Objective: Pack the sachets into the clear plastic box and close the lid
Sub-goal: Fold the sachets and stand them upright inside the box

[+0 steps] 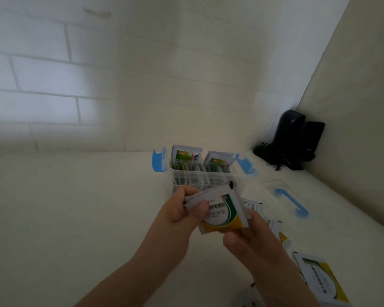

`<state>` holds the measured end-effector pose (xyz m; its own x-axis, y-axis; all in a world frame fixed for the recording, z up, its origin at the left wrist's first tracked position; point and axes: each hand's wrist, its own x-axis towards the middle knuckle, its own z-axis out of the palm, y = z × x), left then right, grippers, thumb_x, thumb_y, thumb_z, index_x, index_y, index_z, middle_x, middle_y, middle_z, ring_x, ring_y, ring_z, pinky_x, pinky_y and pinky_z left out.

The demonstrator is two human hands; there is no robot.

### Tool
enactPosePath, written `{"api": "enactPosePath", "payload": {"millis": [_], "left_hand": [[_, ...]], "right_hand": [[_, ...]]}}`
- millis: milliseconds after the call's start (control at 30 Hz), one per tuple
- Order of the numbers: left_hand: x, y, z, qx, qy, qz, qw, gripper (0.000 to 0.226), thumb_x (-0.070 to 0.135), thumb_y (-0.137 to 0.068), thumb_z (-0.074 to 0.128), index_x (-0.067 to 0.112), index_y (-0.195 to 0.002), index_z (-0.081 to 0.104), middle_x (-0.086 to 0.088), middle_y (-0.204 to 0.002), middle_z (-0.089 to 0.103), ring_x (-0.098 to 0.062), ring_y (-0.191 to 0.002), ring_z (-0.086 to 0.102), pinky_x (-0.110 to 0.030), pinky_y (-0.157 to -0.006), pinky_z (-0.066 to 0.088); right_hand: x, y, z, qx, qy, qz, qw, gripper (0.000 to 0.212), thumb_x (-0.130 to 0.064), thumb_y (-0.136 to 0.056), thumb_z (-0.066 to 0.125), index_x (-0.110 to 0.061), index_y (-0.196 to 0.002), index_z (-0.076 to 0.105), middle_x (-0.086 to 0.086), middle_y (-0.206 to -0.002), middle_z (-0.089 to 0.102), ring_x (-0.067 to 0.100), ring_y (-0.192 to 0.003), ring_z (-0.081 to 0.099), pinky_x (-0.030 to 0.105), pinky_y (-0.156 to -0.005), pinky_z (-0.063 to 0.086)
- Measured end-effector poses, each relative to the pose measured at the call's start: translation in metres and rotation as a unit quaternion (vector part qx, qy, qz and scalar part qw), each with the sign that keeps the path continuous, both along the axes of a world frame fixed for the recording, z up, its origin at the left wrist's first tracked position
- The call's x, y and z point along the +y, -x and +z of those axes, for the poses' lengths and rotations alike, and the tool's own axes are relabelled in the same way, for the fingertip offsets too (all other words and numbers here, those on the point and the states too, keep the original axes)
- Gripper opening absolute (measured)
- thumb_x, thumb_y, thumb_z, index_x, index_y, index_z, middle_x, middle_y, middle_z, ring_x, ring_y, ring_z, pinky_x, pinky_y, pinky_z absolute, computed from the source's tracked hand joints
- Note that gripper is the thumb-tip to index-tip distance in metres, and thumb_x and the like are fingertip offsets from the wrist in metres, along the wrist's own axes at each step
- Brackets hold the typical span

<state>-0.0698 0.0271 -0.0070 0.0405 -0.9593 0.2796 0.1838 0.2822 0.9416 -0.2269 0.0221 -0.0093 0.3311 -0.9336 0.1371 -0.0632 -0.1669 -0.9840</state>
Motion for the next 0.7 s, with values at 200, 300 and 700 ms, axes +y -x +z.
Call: {"api": "enactPosePath", "payload": {"millis": [200, 300, 700], "left_hand": [[-0.005, 0.014, 0.022, 0.093, -0.028, -0.051, 0.994, 0.029, 0.033, -0.076, 0.062, 0.014, -0.098, 0.064, -0.005, -0.099, 0.072, -0.022, -0.097, 0.064, -0.033, -0.089, 0.05], [-0.022, 0.004, 0.046, -0.054, 0.043, -0.005, 0.998, 0.019, 0.034, -0.081, 0.062, 0.02, -0.094, 0.06, 0.002, -0.094, 0.07, -0.009, -0.087, 0.065, -0.024, -0.074, 0.053], [-0.115, -0.047, 0.067, -0.622, 0.036, -0.07, 0.779, 0.032, 0.015, -0.087, 0.042, 0.031, -0.104, 0.064, 0.001, -0.11, 0.061, -0.019, -0.093, 0.056, -0.032, -0.083, 0.048]], "right_hand": [[-0.006, -0.019, 0.034, -0.073, 0.092, -0.04, 0.992, 0.025, -0.034, -0.067, 0.059, -0.035, -0.091, 0.067, -0.018, -0.089, 0.074, -0.002, -0.082, 0.067, 0.007, -0.063, 0.05], [-0.026, -0.026, 0.064, -0.051, 0.13, -0.078, 0.987, 0.019, -0.04, -0.076, 0.052, -0.032, -0.084, 0.067, -0.01, -0.078, 0.072, 0.003, -0.067, 0.066, 0.015, -0.055, 0.053], [-0.157, -0.053, 0.065, 0.25, 0.083, -0.143, 0.954, 0.016, -0.023, -0.088, 0.051, -0.01, -0.094, 0.057, 0.012, -0.091, 0.065, 0.024, -0.082, 0.064, 0.036, -0.072, 0.056]]}}
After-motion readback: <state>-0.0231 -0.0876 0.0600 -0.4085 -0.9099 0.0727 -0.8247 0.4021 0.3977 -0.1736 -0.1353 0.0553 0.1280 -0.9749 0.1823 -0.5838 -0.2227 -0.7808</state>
